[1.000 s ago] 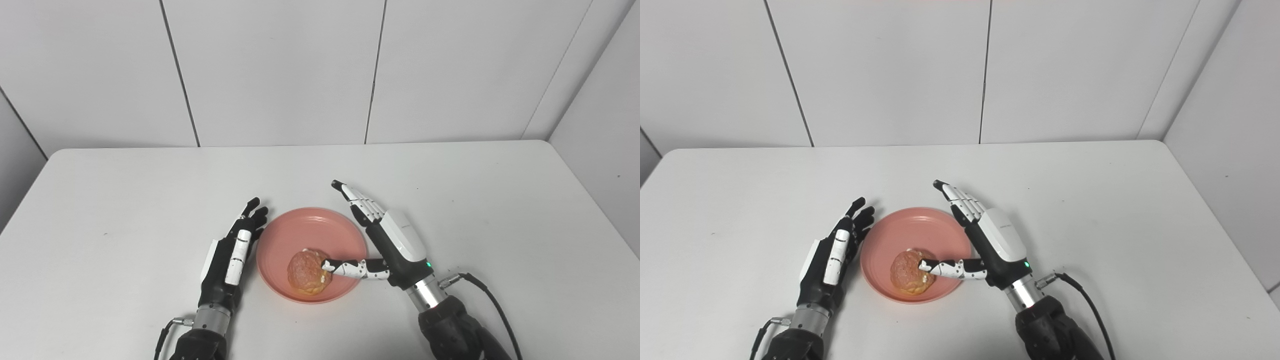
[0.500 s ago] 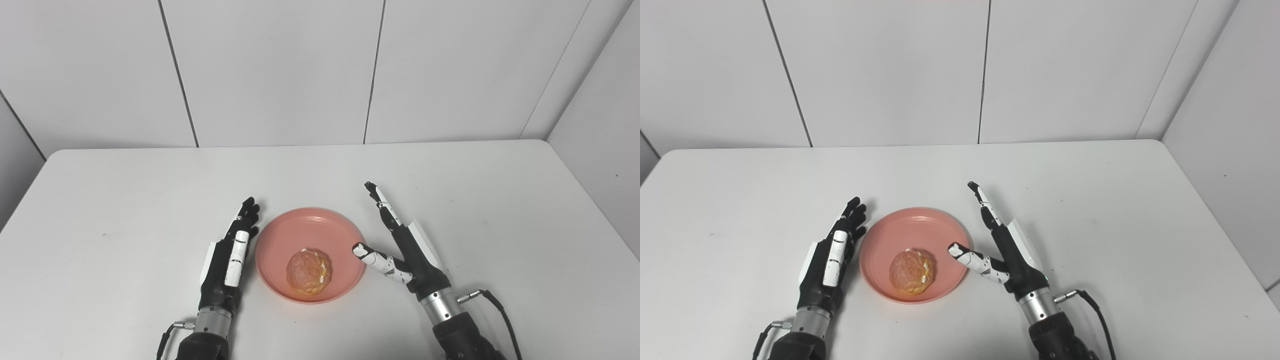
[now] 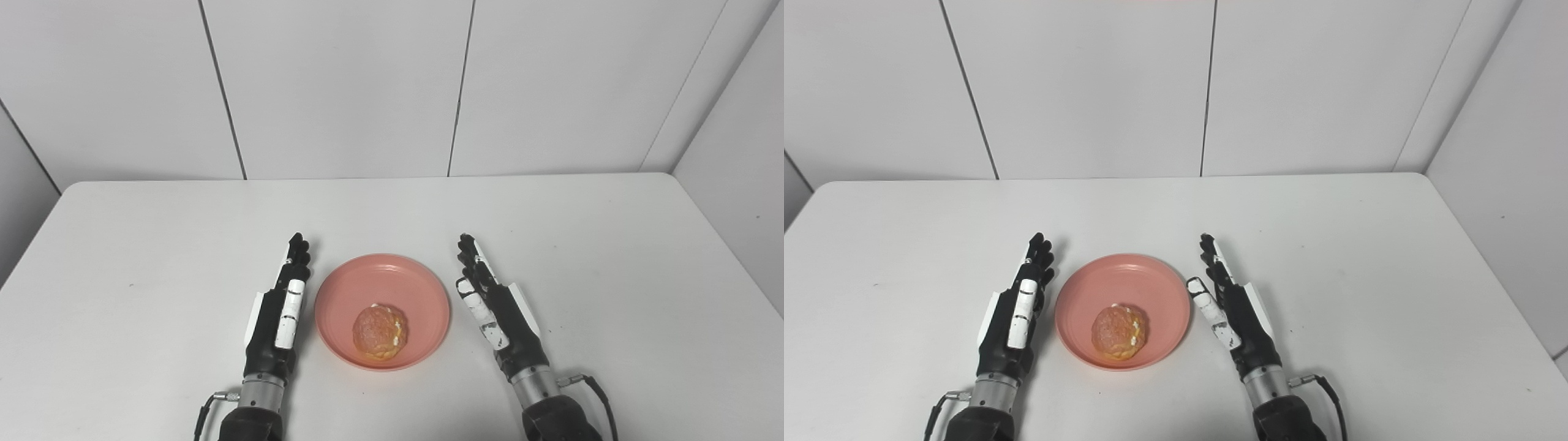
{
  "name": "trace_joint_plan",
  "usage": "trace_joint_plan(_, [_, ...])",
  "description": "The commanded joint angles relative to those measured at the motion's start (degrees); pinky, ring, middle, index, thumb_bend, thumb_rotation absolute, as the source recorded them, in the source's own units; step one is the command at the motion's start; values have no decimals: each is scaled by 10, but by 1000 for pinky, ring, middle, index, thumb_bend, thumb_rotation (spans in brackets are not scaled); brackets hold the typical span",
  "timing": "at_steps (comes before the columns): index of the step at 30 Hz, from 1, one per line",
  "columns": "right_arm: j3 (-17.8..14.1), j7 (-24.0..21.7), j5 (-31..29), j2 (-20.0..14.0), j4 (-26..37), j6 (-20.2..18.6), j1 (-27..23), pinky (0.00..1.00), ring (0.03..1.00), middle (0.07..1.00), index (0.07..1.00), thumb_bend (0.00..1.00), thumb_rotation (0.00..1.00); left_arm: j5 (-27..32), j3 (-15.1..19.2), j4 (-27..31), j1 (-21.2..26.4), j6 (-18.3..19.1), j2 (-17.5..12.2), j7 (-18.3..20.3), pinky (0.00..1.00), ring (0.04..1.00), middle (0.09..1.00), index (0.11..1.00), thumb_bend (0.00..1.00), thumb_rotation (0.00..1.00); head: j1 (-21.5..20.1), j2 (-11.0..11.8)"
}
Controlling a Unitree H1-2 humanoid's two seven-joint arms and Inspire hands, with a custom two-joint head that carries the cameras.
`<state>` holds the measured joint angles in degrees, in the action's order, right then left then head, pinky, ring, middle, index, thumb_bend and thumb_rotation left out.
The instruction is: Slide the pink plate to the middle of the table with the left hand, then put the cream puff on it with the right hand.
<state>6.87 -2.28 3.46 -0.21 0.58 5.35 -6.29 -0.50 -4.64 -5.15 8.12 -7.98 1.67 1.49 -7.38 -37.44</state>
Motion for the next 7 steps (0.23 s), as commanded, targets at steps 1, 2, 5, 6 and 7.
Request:
trace_joint_plan(1, [-4,-5,-15,7,22,0,-6,1000,1000,1000,1000,533,936,-2,-3,-20,-16,-22,6,0,1000,1000,1000,1000,572,1000,0,0])
trace_joint_plan(2, [-4,-4,-22,12,26,-5,-2,1000,1000,1000,1000,532,935,-4,-4,-18,-18,-23,8,-1,1000,1000,1000,1000,571,1000,0,0])
trace_joint_plan(5, [-7,0,-34,24,32,-14,8,1000,1000,1000,1000,543,914,-5,-6,-12,-23,-17,11,-3,1000,1000,1000,1000,577,1000,3,2])
trace_joint_plan(6, [-8,1,-39,28,34,-19,11,1000,1000,1000,1000,549,915,-4,-6,-7,-25,-7,11,-2,1000,1000,1000,1000,587,1000,3,2])
trace_joint_plan(7, [-9,2,-42,31,35,-23,13,1000,1000,1000,1000,554,934,-4,-7,-3,-27,-1,10,-1,1000,1000,1000,1000,610,1000,3,2])
